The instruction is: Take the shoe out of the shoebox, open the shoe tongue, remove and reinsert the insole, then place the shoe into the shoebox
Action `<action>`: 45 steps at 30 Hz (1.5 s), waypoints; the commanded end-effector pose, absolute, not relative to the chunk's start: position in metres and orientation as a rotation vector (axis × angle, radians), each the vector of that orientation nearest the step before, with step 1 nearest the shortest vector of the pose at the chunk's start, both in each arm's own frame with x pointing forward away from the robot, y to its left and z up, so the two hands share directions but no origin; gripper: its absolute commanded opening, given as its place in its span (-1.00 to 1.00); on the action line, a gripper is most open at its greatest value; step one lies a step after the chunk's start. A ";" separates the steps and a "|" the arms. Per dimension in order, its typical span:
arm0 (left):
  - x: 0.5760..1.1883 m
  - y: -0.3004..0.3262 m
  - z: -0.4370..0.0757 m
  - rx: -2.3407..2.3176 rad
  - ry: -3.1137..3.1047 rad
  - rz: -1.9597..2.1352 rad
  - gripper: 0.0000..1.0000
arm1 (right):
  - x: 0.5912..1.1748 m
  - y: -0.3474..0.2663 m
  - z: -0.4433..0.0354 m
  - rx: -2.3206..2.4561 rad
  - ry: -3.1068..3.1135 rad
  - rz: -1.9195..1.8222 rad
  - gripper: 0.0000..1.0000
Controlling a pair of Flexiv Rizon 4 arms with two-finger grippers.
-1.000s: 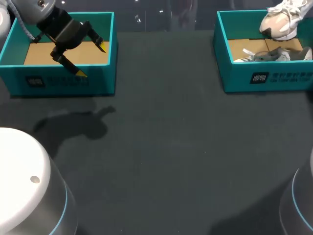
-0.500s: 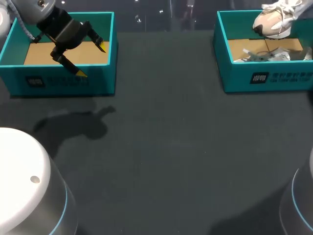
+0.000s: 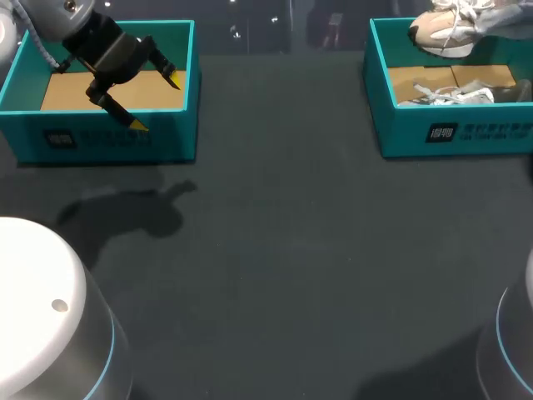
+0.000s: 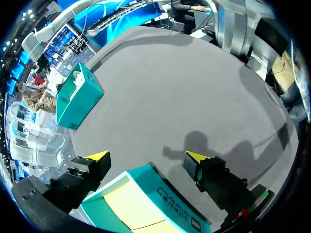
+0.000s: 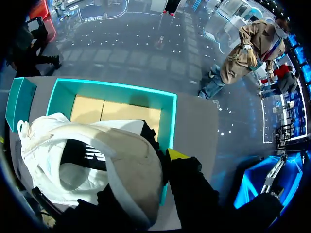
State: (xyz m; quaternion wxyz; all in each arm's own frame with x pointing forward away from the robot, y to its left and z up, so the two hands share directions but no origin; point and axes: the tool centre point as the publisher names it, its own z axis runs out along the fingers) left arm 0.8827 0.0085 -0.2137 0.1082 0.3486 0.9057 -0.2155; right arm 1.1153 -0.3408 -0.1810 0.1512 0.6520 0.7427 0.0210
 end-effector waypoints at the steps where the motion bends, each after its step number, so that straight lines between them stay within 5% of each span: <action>1: 0.883 0.009 -0.214 1.026 2.666 -0.631 1.00 | 1.112 -0.335 -0.181 1.925 2.046 0.021 -1.00; 45: 0.883 0.009 -0.214 1.026 2.666 -0.631 1.00 | 1.152 -0.349 -0.243 2.018 1.931 -0.076 -1.00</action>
